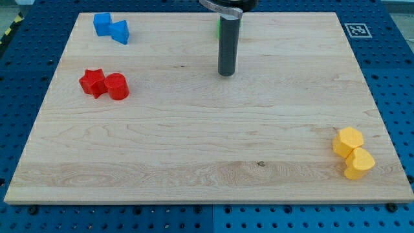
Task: Move your arm towards up
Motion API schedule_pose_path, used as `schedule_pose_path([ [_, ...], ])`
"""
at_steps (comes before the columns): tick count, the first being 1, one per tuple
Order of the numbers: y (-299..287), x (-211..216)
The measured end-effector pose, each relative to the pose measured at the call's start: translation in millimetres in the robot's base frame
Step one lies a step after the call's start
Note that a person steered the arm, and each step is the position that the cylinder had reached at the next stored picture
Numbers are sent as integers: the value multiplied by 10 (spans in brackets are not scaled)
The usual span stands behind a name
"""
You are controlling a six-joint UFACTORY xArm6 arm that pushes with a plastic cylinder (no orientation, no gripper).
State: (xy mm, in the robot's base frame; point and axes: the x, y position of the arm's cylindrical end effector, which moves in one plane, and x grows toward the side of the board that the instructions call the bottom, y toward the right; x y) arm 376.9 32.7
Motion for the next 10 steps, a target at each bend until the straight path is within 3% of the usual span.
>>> schedule_pose_path([
  [5,-174,-58],
  [9,-1151,-1446],
  [10,-1166,-1473],
])
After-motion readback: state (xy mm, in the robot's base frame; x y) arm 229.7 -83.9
